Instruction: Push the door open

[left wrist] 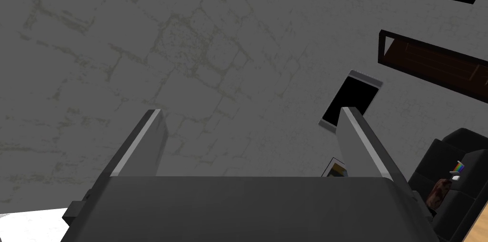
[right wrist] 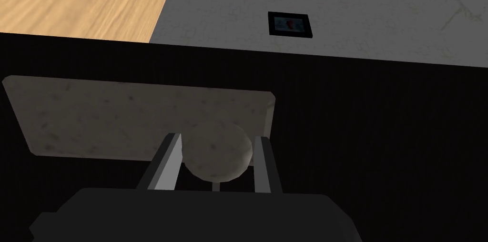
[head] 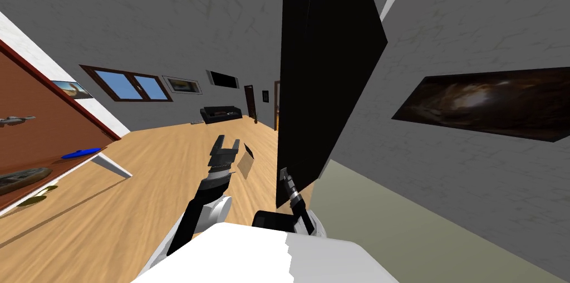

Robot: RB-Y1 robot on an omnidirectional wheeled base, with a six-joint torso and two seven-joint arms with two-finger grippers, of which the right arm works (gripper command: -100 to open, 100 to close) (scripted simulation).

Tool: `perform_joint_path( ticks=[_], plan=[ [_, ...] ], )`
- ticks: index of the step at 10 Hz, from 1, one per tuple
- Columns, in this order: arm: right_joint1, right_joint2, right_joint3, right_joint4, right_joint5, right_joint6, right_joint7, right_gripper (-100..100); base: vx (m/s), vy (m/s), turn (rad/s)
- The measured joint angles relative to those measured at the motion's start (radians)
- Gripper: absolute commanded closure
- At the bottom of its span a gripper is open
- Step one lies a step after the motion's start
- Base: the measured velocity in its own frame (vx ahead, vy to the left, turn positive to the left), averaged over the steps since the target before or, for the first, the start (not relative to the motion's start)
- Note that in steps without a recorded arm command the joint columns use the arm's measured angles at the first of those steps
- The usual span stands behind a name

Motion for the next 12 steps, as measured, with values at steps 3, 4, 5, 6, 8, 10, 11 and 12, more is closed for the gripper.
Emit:
perform_joint_path(
  ticks=[3,4,5,6,8,10,11,12],
  plan=[
    [0.007,-0.005,-0.004,-0.002,-0.001,0.006,0.001,100,0.069,0.060,-0.024],
    [0.011,-0.006,-0.010,0.003,-0.003,0.006,0.005,100,0.149,0.110,-0.032],
    [0.019,-0.013,-0.015,-0.009,-0.004,0.013,0.007,100,0.143,0.117,-0.044],
    [0.003,-0.006,-0.028,0.013,-0.008,0.008,0.012,100,0.139,0.129,-0.030],
    [-0.001,-0.008,-0.050,0.014,-0.014,0.001,0.020,100,0.148,0.131,-0.059],
    [-0.012,-0.011,-0.077,0.029,-0.023,-0.006,0.027,100,0.149,0.136,-0.076],
    [-0.017,-0.014,-0.096,0.036,-0.029,-0.010,0.031,100,0.175,0.132,-0.081],
    [-0.009,-0.022,-0.112,0.020,-0.034,-0.003,0.035,-100,-0.050,0.023,-0.064]
  ],
)
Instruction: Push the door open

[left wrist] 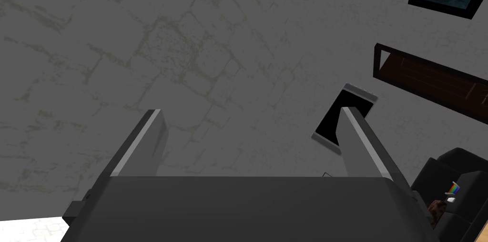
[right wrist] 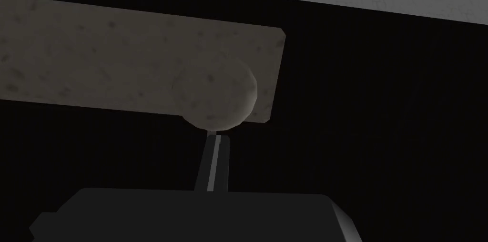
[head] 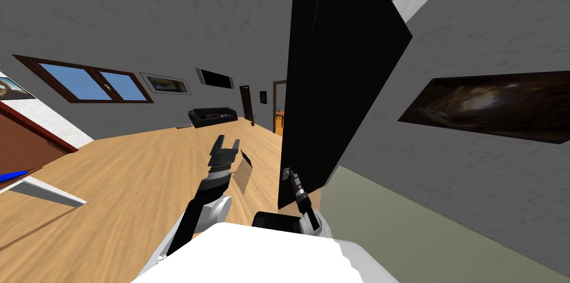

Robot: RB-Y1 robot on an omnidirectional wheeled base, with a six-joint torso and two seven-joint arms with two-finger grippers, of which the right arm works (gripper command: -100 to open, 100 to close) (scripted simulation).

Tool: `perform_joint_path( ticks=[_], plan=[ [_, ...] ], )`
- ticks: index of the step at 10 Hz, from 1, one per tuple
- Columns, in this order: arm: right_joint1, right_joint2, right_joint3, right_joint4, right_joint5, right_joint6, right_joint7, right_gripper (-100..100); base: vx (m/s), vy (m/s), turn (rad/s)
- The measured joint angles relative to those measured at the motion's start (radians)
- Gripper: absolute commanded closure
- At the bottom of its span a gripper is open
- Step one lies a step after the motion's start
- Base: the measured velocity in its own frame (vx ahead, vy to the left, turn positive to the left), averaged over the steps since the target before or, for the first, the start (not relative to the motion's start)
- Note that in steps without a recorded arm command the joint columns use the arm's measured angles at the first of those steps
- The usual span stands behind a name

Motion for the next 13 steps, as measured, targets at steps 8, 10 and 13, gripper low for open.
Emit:
perform_joint_path(
  ticks=[8,10,13],
  plan=[
    [0.009,0.016,0.011,-0.025,-0.006,0.020,-0.015,-100,-0.172,-0.027,-0.016],
    [0.009,0.010,0.007,-0.021,-0.006,0.016,-0.011,-100,0.218,0.118,0.028],
    [0.005,0.010,-0.002,-0.013,-0.008,0.006,-0.006,-100,0.255,0.113,0.028]
  ],
)
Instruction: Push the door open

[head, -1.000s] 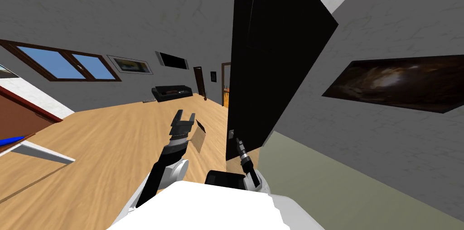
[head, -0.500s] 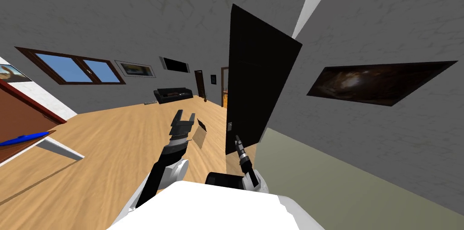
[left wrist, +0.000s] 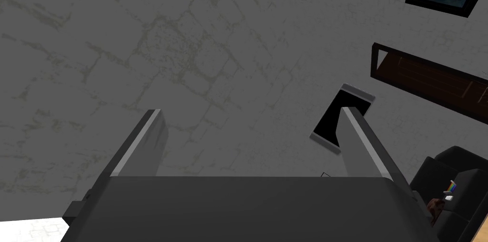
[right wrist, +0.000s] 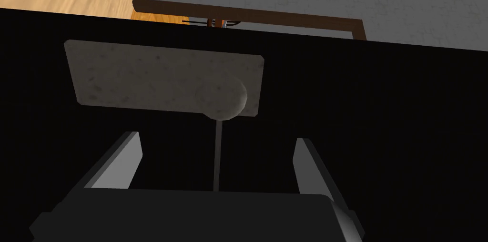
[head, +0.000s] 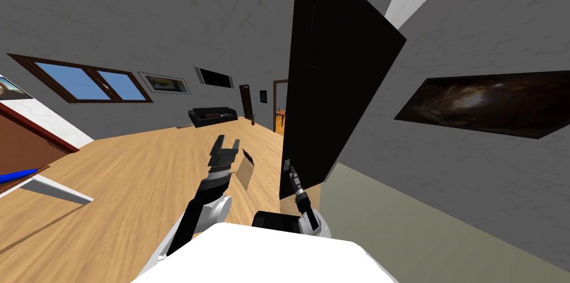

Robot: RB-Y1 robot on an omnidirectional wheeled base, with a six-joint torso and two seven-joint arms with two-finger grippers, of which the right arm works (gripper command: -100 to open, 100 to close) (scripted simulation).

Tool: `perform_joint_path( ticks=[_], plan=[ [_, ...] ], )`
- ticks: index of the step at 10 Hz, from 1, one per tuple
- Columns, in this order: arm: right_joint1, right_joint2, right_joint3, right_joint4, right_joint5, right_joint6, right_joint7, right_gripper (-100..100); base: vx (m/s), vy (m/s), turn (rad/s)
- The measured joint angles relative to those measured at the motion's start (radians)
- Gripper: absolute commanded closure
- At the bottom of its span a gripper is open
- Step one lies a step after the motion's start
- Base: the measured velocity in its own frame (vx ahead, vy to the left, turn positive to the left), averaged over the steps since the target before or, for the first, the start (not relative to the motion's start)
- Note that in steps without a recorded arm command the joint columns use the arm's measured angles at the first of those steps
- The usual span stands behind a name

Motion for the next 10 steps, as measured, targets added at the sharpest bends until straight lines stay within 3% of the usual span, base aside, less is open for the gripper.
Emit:
perform_joint_path(
  ticks=[2,3,8,10],
  plan=[
    [-0.003,0.008,-0.006,0.007,-0.001,-0.007,0.004,-100,0.144,0.071,0.018],
    [-0.004,0.008,-0.006,0.007,-0.001,-0.007,0.004,100,-0.012,-0.005,-0.011],
    [-0.001,0.007,-0.005,0.009,-0.001,-0.004,0.005,100,-0.019,-0.008,0.002],
    [0.012,0.003,-0.011,-0.004,-0.003,0.005,0.008,100,0.109,0.112,-0.061]
  ],
)
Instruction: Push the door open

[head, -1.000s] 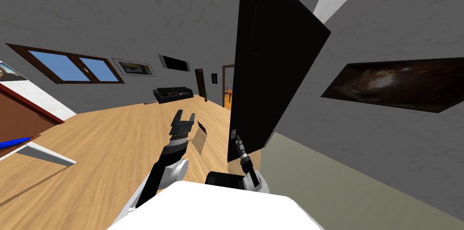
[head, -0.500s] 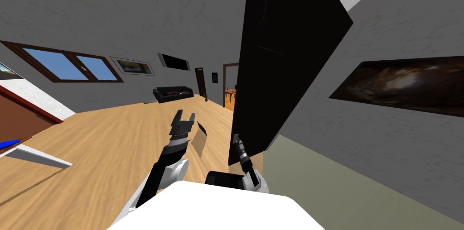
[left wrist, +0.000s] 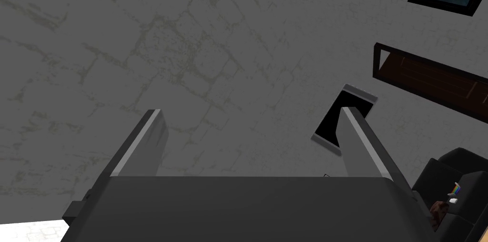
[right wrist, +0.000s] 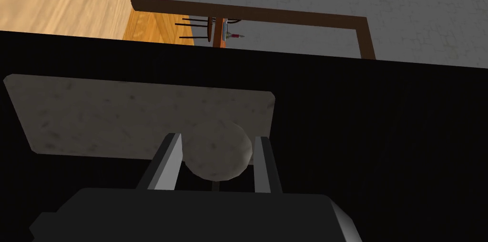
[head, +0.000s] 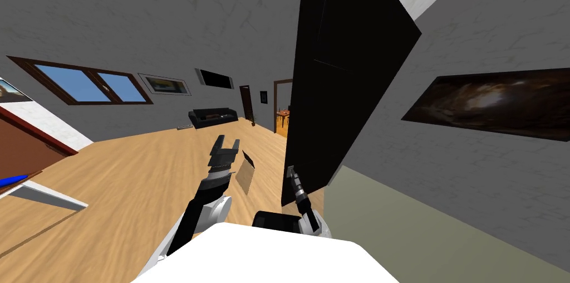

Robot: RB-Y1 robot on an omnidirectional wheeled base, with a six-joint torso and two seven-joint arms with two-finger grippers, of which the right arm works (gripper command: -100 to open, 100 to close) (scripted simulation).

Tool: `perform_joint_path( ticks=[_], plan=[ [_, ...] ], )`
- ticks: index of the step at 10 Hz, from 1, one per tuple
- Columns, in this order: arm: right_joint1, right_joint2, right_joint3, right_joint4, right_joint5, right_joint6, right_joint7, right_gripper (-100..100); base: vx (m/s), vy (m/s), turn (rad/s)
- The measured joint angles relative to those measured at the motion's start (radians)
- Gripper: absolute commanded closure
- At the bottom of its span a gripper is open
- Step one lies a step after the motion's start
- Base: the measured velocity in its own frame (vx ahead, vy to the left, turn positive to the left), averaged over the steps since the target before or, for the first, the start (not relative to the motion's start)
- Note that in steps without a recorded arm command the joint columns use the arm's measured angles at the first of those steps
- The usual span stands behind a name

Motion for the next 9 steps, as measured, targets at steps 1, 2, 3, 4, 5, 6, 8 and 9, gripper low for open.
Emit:
perform_joint_path(
  ticks=[1,2,3,4,5,6,8,9],
  plan=[
    [-0.009,0.000,-0.010,0.021,-0.005,-0.003,0.001,100,0.146,0.128,-0.043],
    [-0.017,-0.001,-0.022,0.036,-0.010,-0.011,0.001,100,0.166,0.129,-0.059],
    [-0.022,0.003,-0.036,0.040,-0.015,-0.009,0.006,100,0.151,0.143,-0.055],
    [-0.026,0.004,-0.047,0.039,-0.019,-0.010,0.010,100,0.154,0.143,-0.061],
    [-0.027,0.006,-0.060,0.032,-0.024,-0.003,0.015,100,0.175,0.163,-0.071],
    [-0.022,0.008,-0.074,0.020,-0.029,0.006,0.021,100,0.181,0.167,-0.097],
    [-0.026,0.017,-0.105,0.029,-0.040,0.005,0.031,100,0.177,0.128,-0.062],
    [-0.024,0.019,-0.116,0.025,-0.044,0.008,0.033,100,0.160,0.154,-0.071]
  ],
)
